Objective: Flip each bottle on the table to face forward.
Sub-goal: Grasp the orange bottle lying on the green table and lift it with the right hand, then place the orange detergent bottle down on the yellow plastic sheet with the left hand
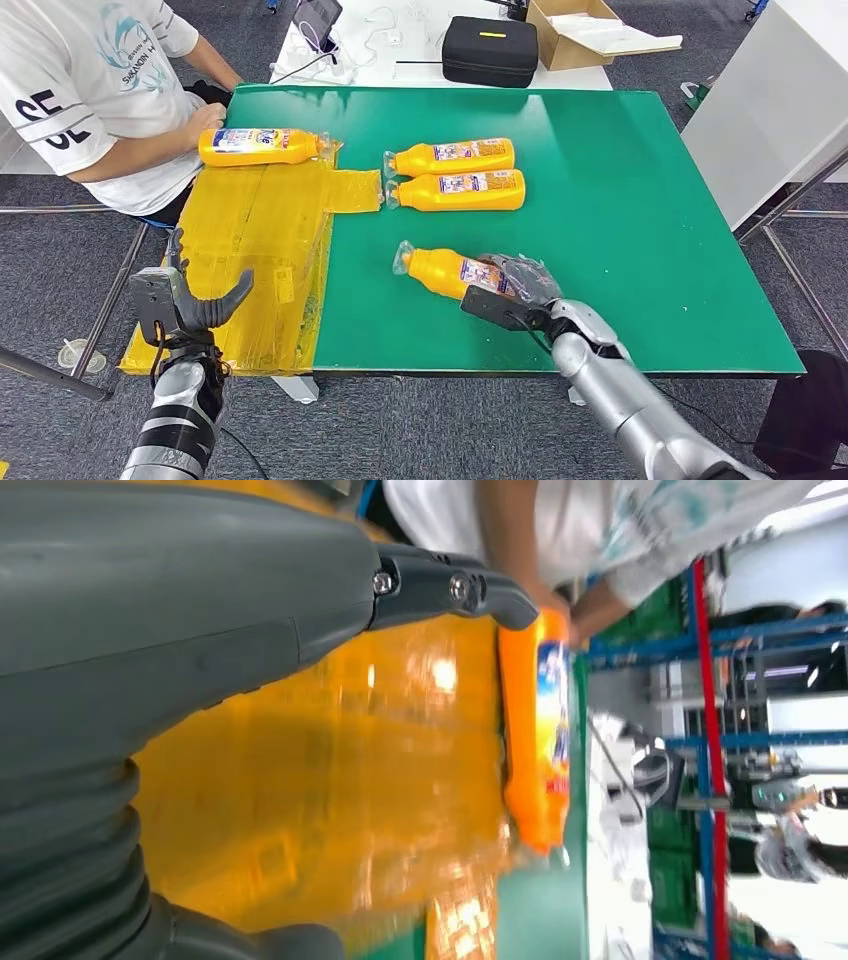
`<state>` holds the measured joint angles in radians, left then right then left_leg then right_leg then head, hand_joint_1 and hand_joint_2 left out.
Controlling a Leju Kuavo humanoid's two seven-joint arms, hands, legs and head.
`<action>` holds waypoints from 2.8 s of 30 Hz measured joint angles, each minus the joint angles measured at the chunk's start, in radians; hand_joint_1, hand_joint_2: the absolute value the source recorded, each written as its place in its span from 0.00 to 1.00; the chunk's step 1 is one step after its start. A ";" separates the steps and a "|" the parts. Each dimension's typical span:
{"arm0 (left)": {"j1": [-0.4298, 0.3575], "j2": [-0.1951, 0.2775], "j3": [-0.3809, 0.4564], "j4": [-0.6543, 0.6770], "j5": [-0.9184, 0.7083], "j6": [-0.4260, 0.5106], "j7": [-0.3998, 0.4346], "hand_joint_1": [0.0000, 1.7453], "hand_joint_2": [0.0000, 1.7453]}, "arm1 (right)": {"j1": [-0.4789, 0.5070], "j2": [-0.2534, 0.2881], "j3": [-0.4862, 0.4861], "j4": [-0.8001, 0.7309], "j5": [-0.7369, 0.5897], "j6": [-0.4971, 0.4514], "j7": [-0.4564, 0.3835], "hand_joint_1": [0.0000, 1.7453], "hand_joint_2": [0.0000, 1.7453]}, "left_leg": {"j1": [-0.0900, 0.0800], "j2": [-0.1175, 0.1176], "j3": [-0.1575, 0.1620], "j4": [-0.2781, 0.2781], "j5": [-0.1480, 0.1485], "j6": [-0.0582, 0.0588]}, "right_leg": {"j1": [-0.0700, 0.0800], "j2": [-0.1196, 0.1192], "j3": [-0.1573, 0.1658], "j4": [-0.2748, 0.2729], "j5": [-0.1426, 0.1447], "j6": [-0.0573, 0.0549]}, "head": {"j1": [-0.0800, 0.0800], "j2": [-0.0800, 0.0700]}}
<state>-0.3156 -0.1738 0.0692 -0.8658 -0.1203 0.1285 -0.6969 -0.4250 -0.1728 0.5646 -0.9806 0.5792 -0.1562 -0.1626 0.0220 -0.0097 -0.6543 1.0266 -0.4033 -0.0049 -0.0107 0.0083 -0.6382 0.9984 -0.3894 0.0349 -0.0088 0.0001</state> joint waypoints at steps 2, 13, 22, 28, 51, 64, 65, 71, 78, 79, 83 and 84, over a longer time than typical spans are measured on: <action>0.010 -0.014 -0.002 -0.006 0.035 -0.090 0.026 0.00 1.00 | 0.059 0.054 -0.056 -0.065 0.013 -0.145 -0.054 1.00 1.00 | 0.000 0.000 0.000 0.000 0.000 0.000 | 0.000 0.000 -0.001 0.000 0.000 0.000 | -0.001 0.000; 0.106 -0.051 -0.134 -0.158 0.329 -0.497 0.217 0.00 1.00 | 0.236 0.233 -0.322 -0.273 -0.044 -0.425 -0.363 1.00 1.00 | -0.001 -0.001 -0.003 0.000 -0.001 0.000 | -0.001 -0.001 -0.003 0.000 -0.001 0.000 | 0.000 0.000; 0.123 -0.041 -0.268 -0.193 0.452 -0.603 0.241 0.00 1.00 | 0.262 0.308 -0.333 -0.223 -0.049 -0.369 -0.467 1.00 1.00 | 0.000 0.000 -0.003 -0.001 -0.001 0.000 | 0.000 -0.001 -0.003 0.000 0.000 0.000 | 0.000 0.000; 0.115 -0.039 -0.326 -0.189 0.464 -0.610 0.241 0.00 1.00 | 0.250 0.374 -0.259 -0.115 -0.034 -0.354 -0.492 1.00 1.00 | 0.000 0.000 -0.003 -0.001 -0.001 0.000 | 0.000 -0.001 -0.004 0.000 -0.001 0.000 | 0.000 0.000; 0.080 -0.032 -0.386 -0.114 0.476 -0.621 0.227 0.05 1.00 | 0.143 0.494 -0.080 0.213 -0.054 -0.359 -0.496 1.00 1.00 | 0.000 0.000 -0.003 -0.001 -0.001 -0.001 | 0.000 -0.001 -0.004 0.000 -0.001 0.000 | 0.000 0.000; 0.086 -0.026 -0.387 -0.113 0.466 -0.617 0.212 1.00 1.00 | 0.128 0.495 -0.069 0.250 -0.072 -0.360 -0.495 1.00 1.00 | 0.000 0.000 -0.003 -0.001 -0.001 -0.001 | 0.000 -0.001 -0.005 0.000 -0.001 0.000 | 0.000 0.000; 0.086 -0.026 -0.387 -0.113 0.461 -0.614 0.208 1.00 1.00 | 0.128 0.495 -0.068 0.252 -0.075 -0.360 -0.495 1.00 1.00 | 0.000 0.000 -0.003 -0.001 -0.001 -0.001 | 0.000 -0.001 -0.005 0.000 -0.001 0.000 | 0.000 0.000; 0.087 -0.026 -0.387 -0.122 0.428 -0.597 0.190 1.00 1.00 | 0.125 0.496 -0.059 0.254 -0.084 -0.363 -0.490 0.97 1.00 | 0.000 0.000 -0.003 -0.001 -0.001 -0.001 | 0.000 -0.001 -0.004 0.000 -0.001 0.000 | 0.000 0.000; 0.086 -0.028 -0.387 -0.132 0.417 -0.579 0.185 1.00 1.00 | 0.122 0.496 -0.049 0.255 -0.087 -0.373 -0.488 0.00 1.00 | 0.000 0.000 -0.003 -0.001 -0.001 -0.001 | 0.000 -0.001 -0.005 0.000 0.000 0.000 | 0.000 0.000; 0.086 -0.028 -0.387 -0.134 0.416 -0.577 0.185 1.00 1.00 | 0.121 0.496 -0.047 0.255 -0.087 -0.376 -0.487 0.00 0.75 | 0.000 0.000 -0.003 -0.001 -0.001 -0.001 | 0.000 -0.001 -0.004 0.000 0.000 0.000 | 0.000 0.000; 0.085 -0.030 -0.386 -0.148 0.417 -0.562 0.187 1.00 1.00 | 0.120 0.496 -0.044 0.254 -0.095 -0.400 -0.480 0.00 0.00 | 0.000 0.000 -0.003 -0.001 -0.001 -0.001 | 0.000 -0.001 -0.004 0.000 0.000 0.000 | 0.000 0.000; 0.085 -0.030 -0.385 -0.153 0.418 -0.557 0.188 1.00 1.00 | 0.120 0.496 -0.045 0.251 -0.099 -0.407 -0.477 0.00 0.00 | 0.000 0.000 -0.003 -0.001 -0.001 -0.001 | 0.000 -0.001 -0.004 0.000 0.000 0.000 | 0.000 0.000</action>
<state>-0.2304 -0.2040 -0.3157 -1.0188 0.2973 -0.4280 -0.5090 -0.3048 0.3231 0.5199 -0.7296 0.4806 -0.5632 -0.6400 0.0221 -0.0093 -0.6577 1.0258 -0.4039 -0.0054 -0.0108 0.0076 -0.6427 0.9983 -0.3898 0.0345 -0.0084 0.0001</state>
